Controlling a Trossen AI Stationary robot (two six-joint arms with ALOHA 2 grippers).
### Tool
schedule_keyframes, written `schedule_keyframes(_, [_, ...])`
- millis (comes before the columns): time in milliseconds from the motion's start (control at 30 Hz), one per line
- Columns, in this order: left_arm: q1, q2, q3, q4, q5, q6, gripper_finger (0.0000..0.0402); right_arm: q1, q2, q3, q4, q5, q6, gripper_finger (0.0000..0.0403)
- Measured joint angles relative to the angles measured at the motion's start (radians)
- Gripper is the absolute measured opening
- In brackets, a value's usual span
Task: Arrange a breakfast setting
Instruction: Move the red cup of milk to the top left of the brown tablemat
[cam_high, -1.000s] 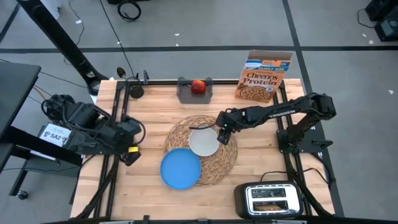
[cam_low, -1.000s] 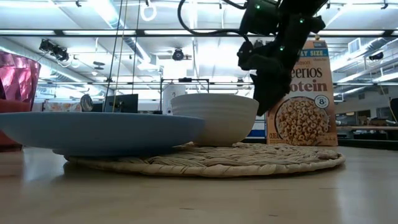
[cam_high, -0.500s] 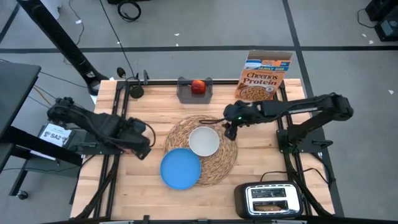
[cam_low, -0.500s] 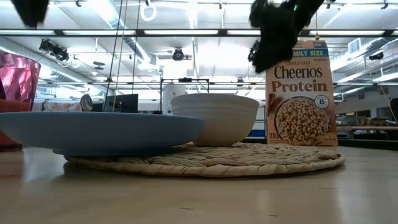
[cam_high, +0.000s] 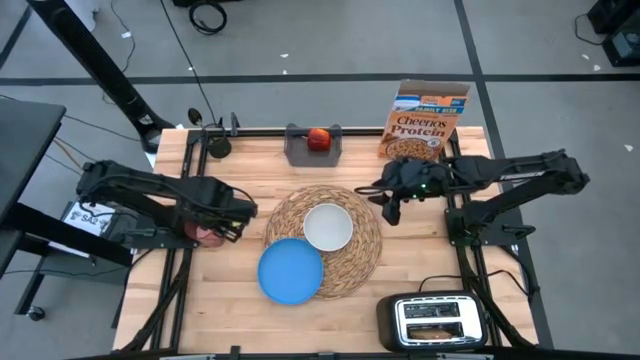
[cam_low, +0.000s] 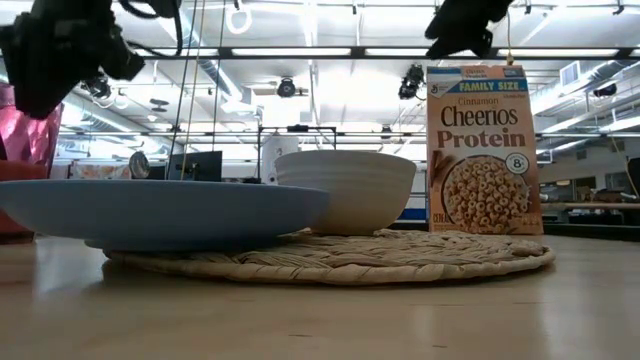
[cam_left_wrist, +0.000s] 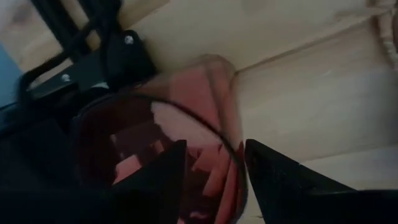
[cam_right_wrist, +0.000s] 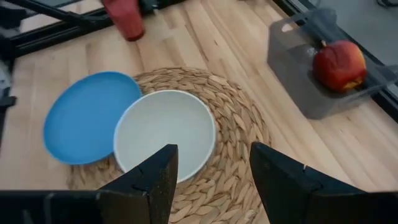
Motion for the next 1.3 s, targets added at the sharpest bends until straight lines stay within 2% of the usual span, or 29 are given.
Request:
schedule_keyframes(133, [0.011,0.000,-0.024,0.044,0.005,0.020,0.0120,0.026,-0.013,0.000,0.003,-0.002,-0.041,0.0206])
schedule_keyframes(333, [0.009,0.001,-0.024,0.036,0.003,0.039,0.0018,0.046,-0.024,0.000,0.027,-0.003,-0.113,0.0206])
schedule_keyframes(533, [0.009,0.000,0.138,-0.064,0.004,0.042,0.0014,0.042,-0.001,0.000,0.140,-0.033,-0.180,0.0229])
schedule_keyframes(700, [0.004,0.008,0.355,-0.053,-0.030,0.045,0.0014,0.018,0.101,0.000,0.335,-0.118,-0.234,0.0292])
schedule_keyframes(833, [-0.021,0.058,0.542,-0.037,-0.077,0.085,0.0014,0.004,0.227,0.000,0.562,-0.175,-0.244,0.0350])
schedule_keyframes(967, [-0.043,0.133,0.712,-0.035,-0.131,0.163,0.0014,-0.004,0.352,0.000,0.750,-0.255,-0.246,0.0386])
schedule_keyframes(1133, [-0.075,0.256,0.845,-0.029,-0.141,0.319,0.0014,-0.004,0.466,0.048,0.776,-0.289,-0.265,0.0399])
schedule_keyframes(1300, [-0.116,0.363,0.933,0.016,-0.143,0.524,0.0014,-0.004,0.541,0.161,0.708,-0.305,-0.383,0.0400])
